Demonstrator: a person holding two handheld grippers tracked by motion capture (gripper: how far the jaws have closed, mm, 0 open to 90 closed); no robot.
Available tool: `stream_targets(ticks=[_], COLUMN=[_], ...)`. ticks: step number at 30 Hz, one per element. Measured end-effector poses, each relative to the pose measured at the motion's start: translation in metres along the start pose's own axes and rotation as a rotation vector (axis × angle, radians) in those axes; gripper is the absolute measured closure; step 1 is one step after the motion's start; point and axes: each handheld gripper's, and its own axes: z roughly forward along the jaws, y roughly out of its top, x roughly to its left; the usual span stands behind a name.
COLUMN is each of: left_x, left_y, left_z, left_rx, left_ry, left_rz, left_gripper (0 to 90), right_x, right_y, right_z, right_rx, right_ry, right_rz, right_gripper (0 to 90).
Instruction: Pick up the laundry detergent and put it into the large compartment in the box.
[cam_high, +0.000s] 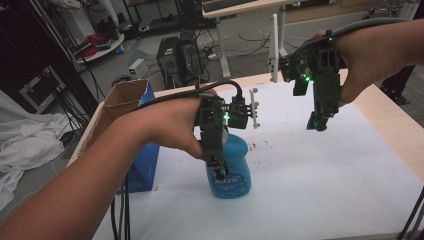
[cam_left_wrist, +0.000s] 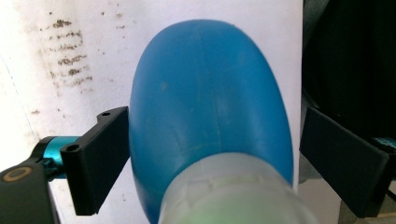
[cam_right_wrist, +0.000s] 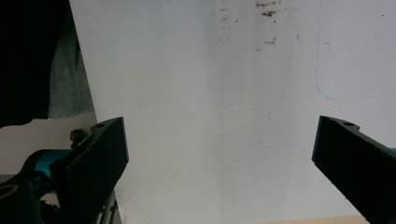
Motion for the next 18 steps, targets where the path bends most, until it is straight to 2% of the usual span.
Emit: stream_targets(ticks=[7, 13, 18], left_x=[0.0001, 0.0004, 0.0002], left_y=[0.0002, 0.0012, 0.0023], left_z=[0.0021, 0.0019, 0.0023], left_rx=[0.016, 0.028, 0.031], left_ry=[0.012, 0.011, 0.013], left_rz=[-0.008, 0.008, 0.005], left_gripper=[13.0, 18.1, 21.2], right_x=[0.0001, -0.0005, -0.0007], right_y=[0.0014, -0.0004, -0.0013], right_z=[0.0014, 0.0022, 0.0023], right_rx=[0.002, 0.001, 0.001], right_ry=[0.002, 0.003, 0.003], right_rz=[-0.005, -0.001, 0.002], right_gripper=[2.8, 2.8, 2.8])
